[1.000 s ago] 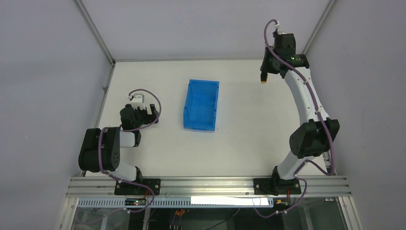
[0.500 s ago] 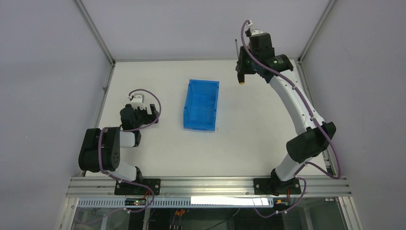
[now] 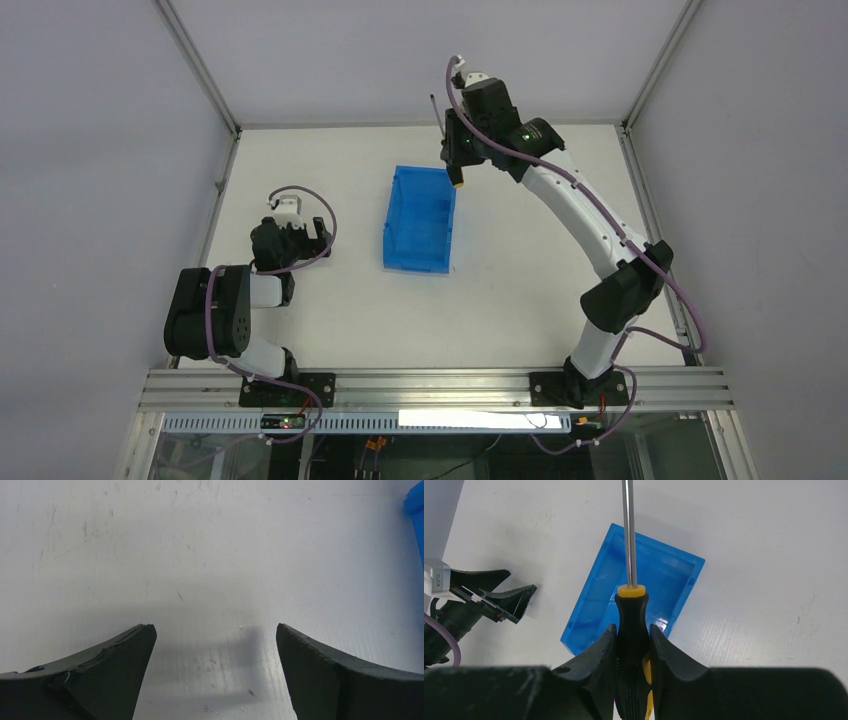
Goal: Put the screwdriver in the bin
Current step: Place the screwdriver in the bin.
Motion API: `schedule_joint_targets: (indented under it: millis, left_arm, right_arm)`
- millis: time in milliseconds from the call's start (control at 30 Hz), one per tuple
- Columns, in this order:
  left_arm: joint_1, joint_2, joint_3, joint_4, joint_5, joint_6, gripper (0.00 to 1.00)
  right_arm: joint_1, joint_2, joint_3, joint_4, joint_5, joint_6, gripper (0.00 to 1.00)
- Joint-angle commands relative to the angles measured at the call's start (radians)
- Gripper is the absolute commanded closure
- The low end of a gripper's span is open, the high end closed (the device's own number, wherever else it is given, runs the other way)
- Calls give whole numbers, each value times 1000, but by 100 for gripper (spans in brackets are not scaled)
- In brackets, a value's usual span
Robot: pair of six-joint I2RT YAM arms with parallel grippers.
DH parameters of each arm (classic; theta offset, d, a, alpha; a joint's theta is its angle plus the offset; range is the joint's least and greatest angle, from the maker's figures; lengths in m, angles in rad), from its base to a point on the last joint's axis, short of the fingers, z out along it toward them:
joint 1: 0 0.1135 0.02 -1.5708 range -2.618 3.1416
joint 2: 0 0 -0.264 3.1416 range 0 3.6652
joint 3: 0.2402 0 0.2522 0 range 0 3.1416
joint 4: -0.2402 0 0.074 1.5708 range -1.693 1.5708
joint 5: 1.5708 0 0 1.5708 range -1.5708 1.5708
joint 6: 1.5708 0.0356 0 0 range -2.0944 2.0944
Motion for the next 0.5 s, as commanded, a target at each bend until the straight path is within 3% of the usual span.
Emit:
schedule_joint_targets:
  millis: [0,467]
  left_arm:
    - [13,-7,5,52,26,8,1]
    - [13,-6,5,52,25,8,1]
  right_arm:
    - [35,9,50,61,18,26,100]
    - [100,29,-173,248,26,95,100]
